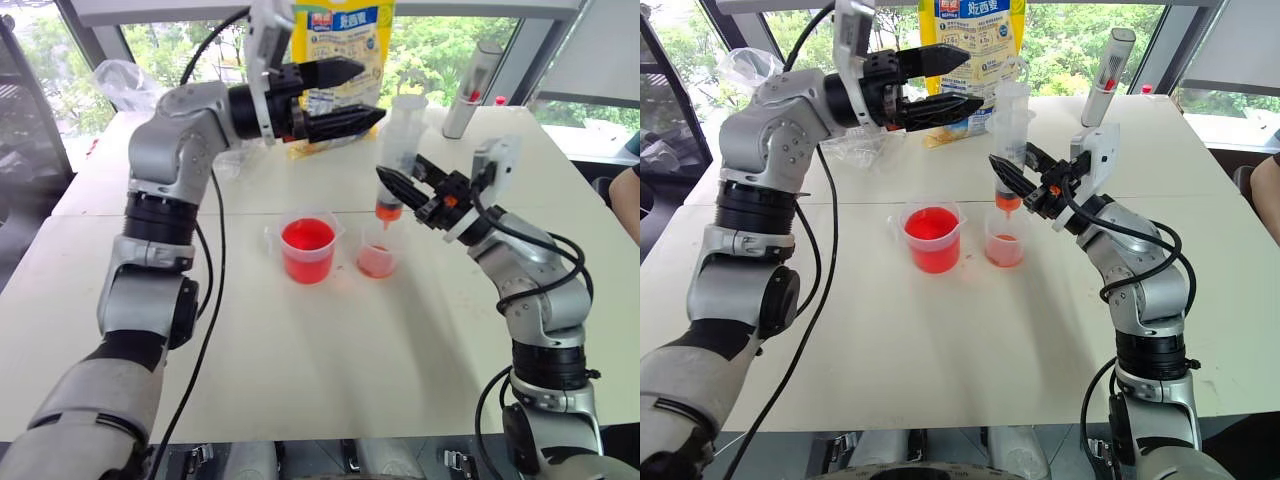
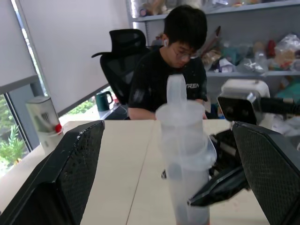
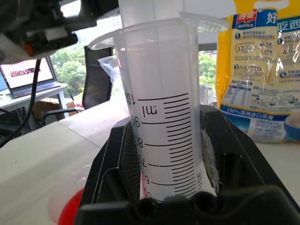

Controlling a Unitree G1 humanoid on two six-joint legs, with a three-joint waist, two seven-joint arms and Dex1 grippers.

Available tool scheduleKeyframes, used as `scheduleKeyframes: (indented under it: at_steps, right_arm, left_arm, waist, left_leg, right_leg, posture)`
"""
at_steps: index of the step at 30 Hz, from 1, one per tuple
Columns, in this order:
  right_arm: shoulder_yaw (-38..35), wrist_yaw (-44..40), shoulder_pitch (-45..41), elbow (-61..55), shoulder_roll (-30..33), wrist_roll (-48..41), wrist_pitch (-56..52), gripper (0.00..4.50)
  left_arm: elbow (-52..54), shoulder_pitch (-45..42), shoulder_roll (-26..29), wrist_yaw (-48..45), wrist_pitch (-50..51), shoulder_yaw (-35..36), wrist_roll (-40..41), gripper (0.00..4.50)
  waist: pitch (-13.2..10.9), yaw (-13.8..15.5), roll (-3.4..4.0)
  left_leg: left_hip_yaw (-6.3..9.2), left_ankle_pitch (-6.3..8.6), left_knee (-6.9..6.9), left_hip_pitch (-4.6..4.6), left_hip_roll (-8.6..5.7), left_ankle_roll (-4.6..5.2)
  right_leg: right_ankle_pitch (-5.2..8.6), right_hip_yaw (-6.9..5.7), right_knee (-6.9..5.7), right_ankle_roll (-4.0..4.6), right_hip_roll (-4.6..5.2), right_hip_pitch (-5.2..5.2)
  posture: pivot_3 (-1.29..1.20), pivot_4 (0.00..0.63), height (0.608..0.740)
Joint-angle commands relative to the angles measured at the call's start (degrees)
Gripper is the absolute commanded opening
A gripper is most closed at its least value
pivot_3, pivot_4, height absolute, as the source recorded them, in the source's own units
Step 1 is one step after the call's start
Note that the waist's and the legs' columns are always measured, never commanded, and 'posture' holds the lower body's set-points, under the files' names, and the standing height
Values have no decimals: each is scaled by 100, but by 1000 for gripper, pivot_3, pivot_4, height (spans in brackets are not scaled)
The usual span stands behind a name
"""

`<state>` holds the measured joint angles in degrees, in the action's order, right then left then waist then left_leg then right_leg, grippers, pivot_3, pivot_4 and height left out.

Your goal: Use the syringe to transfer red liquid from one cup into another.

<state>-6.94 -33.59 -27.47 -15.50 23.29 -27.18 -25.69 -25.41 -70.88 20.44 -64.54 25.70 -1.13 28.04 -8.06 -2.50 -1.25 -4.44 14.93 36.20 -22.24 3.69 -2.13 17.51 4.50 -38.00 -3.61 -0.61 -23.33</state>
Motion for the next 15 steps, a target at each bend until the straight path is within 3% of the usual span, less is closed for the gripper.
scheduleKeyframes:
  at_steps: [1, 8, 11, 15]
  right_arm:
    - [40, -5, 75, -29, -37, 120, 339, 1402]
    - [109, 69, 141, -75, -108, 135, 409, 1402]
    - [128, 88, 132, -63, -116, 154, 421, 1402]
    - [135, 97, 115, -44, -114, 163, 429, 1402]
  left_arm:
    - [-441, -516, -218, 9, -376, 13, -193, 4455]
    - [-1320, -942, -548, -511, -444, 7, -300, 4455]
    - [-1467, -942, -575, -679, -478, -33, -396, 3642]
    - [-1556, -942, -616, -777, -494, -29, -481, 1714]
  waist:
    - [0, 5, 0]
    - [-1, -13, 1]
    - [-1, -9, 1]
    - [-1, -2, 1]
  left_leg:
    - [0, 0, 0, 0, 0, 0]
    - [-1, 0, -2, 0, -3, 0]
    - [0, 0, -3, 2, 0, 0]
    - [0, 0, -2, 0, 1, 0]
  right_leg:
    - [0, -1, 0, 0, 0, 0]
    - [0, -2, 2, -1, -4, -2]
    - [1, -3, 0, 0, -10, -2]
    - [1, -3, 0, 0, -11, -2]
  posture:
    - [0, 150, 740]
    - [0, 150, 740]
    - [0, 150, 740]
    - [0, 150, 740]
